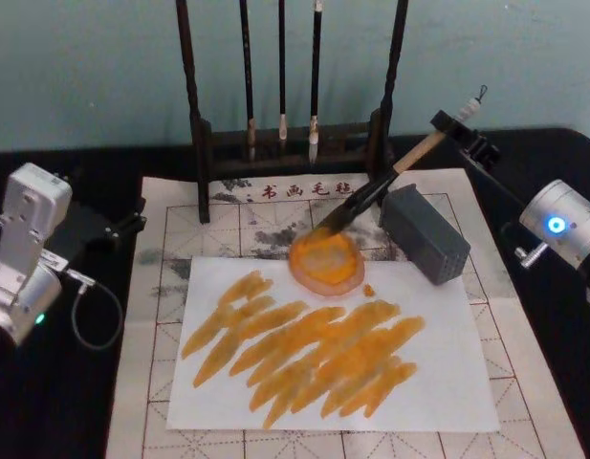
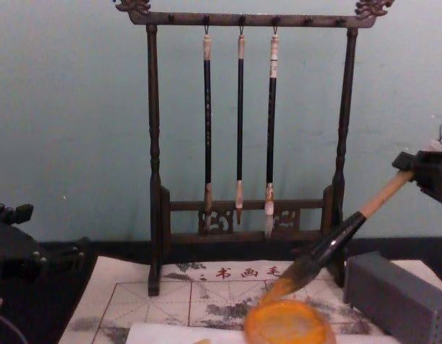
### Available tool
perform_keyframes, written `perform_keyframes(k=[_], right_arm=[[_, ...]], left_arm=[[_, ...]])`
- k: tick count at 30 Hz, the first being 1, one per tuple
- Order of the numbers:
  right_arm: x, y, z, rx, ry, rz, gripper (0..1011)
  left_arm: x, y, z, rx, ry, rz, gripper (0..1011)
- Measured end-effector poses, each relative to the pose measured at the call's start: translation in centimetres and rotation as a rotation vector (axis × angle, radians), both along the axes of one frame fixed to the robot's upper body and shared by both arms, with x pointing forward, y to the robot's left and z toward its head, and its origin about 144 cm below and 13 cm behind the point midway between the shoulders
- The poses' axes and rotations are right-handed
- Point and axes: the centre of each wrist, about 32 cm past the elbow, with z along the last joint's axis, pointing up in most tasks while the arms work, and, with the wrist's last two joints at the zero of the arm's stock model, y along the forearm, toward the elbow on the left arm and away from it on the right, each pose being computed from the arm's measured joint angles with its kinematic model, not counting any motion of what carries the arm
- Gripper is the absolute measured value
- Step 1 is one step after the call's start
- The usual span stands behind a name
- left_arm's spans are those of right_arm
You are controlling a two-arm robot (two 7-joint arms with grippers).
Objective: Pick up the brush from the inkstone, write on the paper, then place the brush back to its original position.
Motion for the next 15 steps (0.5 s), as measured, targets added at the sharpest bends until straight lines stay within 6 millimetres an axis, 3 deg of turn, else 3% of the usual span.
perform_keyframes(k=[15], right_arm=[[-0.89, -0.61, -0.33, -0.003, 0.019, -0.031, 182]], left_arm=[[0.00, 0.00, 0.00, 0.000, 0.000, 0.000, 1001]])
